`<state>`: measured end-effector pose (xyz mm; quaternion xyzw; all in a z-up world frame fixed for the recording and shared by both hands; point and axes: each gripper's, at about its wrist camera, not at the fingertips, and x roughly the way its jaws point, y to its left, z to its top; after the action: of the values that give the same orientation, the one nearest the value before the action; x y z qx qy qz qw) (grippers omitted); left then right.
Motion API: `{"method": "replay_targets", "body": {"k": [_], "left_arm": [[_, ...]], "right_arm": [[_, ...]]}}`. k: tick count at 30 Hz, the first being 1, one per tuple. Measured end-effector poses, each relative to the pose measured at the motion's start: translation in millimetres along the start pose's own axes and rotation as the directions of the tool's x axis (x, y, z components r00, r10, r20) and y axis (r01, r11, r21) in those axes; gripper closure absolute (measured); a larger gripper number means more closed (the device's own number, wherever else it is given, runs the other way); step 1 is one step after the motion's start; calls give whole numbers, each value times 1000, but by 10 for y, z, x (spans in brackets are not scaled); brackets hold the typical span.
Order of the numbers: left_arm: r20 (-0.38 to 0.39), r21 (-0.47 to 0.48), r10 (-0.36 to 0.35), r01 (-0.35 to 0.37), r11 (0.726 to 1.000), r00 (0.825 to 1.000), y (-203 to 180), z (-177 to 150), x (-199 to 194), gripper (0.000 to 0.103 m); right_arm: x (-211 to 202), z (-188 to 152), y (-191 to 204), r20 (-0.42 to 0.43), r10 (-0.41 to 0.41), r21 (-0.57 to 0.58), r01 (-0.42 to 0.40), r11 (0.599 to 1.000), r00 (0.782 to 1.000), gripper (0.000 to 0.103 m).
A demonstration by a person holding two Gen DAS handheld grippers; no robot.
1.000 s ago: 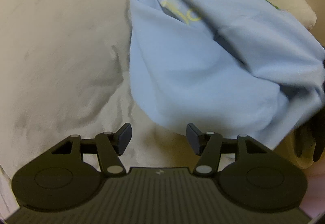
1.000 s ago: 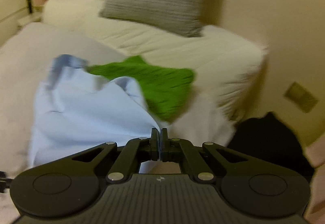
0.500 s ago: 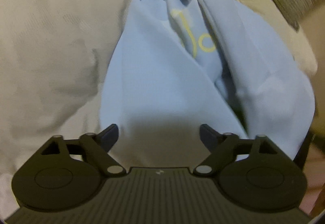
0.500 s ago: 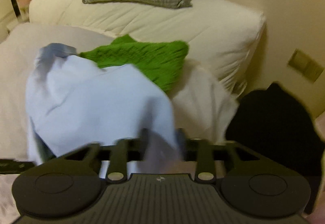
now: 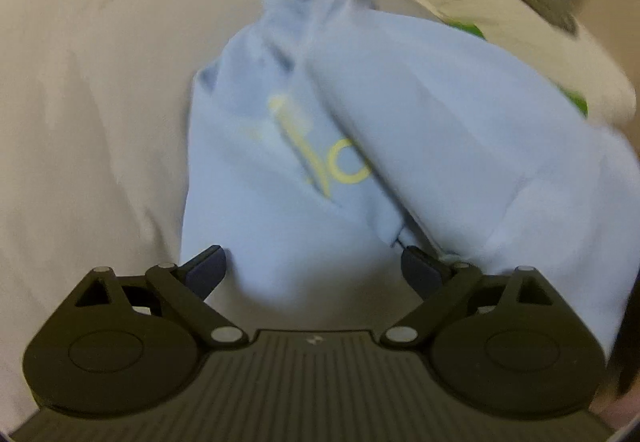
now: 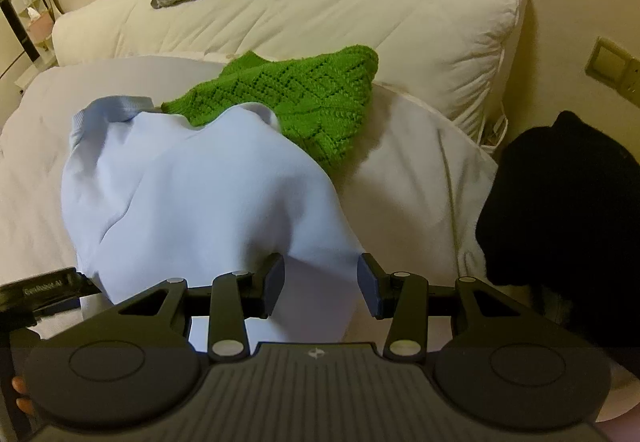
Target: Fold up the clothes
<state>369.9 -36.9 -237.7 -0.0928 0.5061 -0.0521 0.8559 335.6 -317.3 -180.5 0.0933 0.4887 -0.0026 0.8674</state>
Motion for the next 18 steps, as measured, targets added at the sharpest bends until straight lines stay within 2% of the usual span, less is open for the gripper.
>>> {"method": "replay_targets", "body": {"k": [2, 3, 4, 6, 7, 8, 9, 12, 15, 16, 18], "left_arm": [[9, 54, 5, -5, 999, 1000, -43, 24, 54, 14], [3, 75, 27, -27, 997, 1000, -58, 29, 118, 19], [-14, 83, 51, -50, 995, 999, -54, 31, 211, 36], [-23, 67, 29, -27, 997, 999, -30, 37, 289, 57], [-12, 67, 14, -13, 998, 1000, -39, 45, 274, 74], [1, 70, 12, -12, 997, 1000, -49, 55, 234, 88], [18, 75, 24, -25, 997, 1000, -61, 66, 172, 91], [95, 27, 26, -29, 999, 995, 10, 72, -146, 94], [149, -23, 30, -27, 999, 988, 153, 61, -511, 94], [156, -33, 34, -30, 999, 987, 196, 58, -577, 94], [155, -26, 48, -45, 999, 987, 196, 32, -667, 94]], "right_arm": [[30, 27, -16, -4, 8, 5, -8, 1000, 1000, 59], [46, 38, -19, -6, 12, 6, -12, 1000, 1000, 59], [61, 40, -17, -7, 14, 3, -14, 1000, 1000, 59], [99, 44, -11, -14, 24, -6, -24, 1000, 1000, 59], [107, 48, 1, -16, 34, -15, -35, 999, 999, 60], [105, 57, 26, -17, 50, -34, -51, 998, 999, 77], [99, 67, 58, -14, 61, -58, -62, 996, 998, 102], [-45, 120, 249, 65, 51, -175, -39, 984, 997, 103], [-279, 245, 410, 161, 134, -231, -95, 968, 978, 103], [-327, 297, 458, 169, 167, -241, -123, 963, 971, 103], [-341, 378, 567, 166, 172, -267, -123, 956, 971, 103]]}}
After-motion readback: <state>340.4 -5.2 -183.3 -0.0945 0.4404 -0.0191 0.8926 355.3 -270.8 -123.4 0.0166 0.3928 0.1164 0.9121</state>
